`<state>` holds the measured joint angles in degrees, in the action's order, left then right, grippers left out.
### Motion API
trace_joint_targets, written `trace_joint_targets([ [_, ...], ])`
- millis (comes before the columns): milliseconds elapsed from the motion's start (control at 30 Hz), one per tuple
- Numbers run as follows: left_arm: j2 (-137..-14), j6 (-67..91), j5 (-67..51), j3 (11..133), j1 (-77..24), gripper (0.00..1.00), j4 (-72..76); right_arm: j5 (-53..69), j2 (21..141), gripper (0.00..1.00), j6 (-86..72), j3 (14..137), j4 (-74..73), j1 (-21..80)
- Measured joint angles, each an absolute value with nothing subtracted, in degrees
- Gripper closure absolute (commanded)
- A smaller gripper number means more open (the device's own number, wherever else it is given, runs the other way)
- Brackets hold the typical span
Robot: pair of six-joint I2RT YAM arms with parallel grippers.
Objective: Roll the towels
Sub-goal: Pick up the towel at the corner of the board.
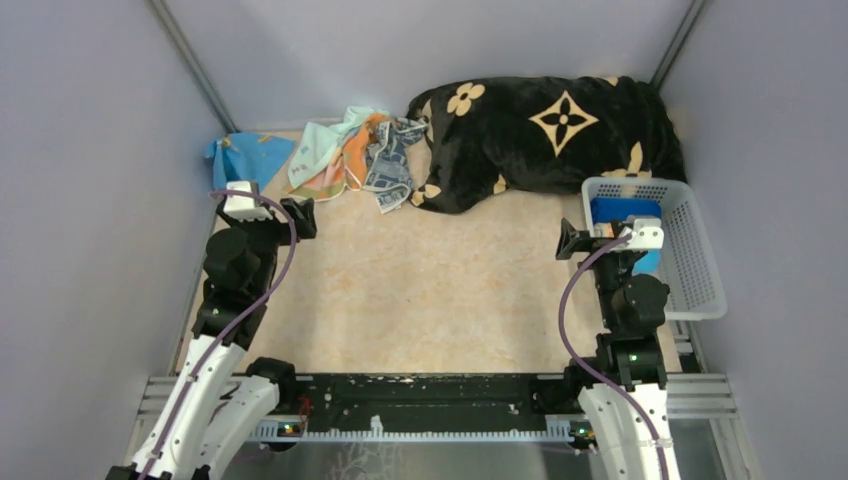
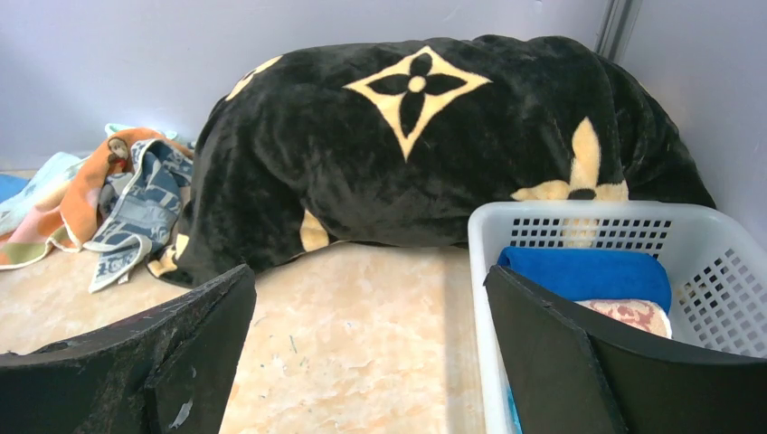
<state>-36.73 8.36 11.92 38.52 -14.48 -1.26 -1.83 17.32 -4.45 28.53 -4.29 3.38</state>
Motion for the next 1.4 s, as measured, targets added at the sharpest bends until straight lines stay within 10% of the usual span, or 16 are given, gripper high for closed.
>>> trace_joint_targets([
  [500, -45.1, 9.28, 2.55, 38.52, -14.48, 0.01, 0.1, -1.13, 16.71, 0.01, -4.58, 28.53, -4.25, 3.38],
  [1400, -124.57, 15.31, 7.16, 91.92, -23.09, 0.09, -2.63, 2.28, 14.63, 0.01, -4.49, 27.62, -4.27, 4.51],
])
